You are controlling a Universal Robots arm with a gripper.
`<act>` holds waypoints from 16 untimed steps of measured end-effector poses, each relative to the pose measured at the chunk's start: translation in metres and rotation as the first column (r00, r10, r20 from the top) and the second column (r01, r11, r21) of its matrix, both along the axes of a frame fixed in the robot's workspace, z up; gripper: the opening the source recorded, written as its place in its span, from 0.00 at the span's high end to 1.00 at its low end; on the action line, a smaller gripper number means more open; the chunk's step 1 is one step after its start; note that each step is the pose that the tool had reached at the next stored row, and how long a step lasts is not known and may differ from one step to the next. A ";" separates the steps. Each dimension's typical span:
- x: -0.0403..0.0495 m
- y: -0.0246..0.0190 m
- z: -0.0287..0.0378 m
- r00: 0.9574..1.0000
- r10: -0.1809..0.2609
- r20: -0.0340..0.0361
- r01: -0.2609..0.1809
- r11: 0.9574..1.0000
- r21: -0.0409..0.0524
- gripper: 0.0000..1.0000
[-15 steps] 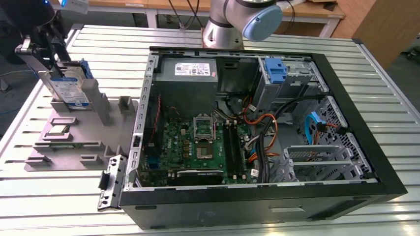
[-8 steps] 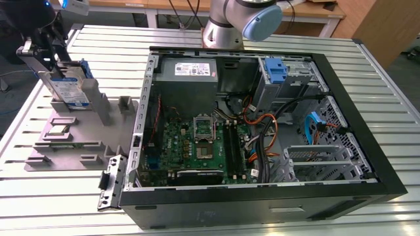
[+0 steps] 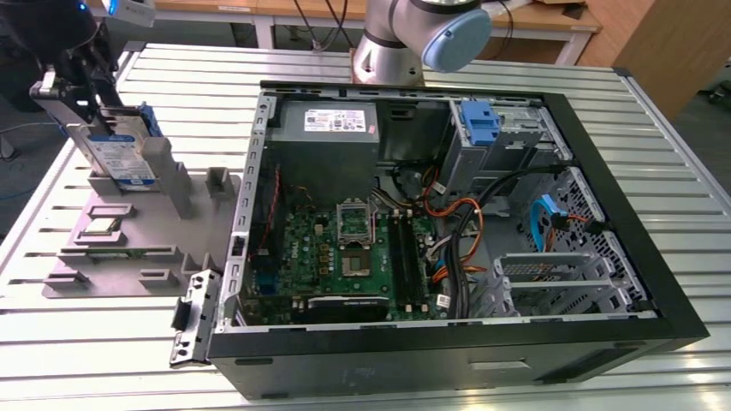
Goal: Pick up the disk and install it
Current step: 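Pick up the disk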
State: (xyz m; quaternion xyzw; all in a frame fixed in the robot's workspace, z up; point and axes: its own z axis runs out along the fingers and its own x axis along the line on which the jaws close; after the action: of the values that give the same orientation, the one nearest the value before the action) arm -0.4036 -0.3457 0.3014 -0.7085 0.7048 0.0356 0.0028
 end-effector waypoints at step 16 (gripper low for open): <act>0.0000 -0.0034 -0.0002 1.000 0.000 0.000 0.000 1.000 0.000 0.55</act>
State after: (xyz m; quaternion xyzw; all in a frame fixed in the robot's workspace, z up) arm -0.4036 -0.3491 0.3013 -0.7084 0.7049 0.0356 0.0029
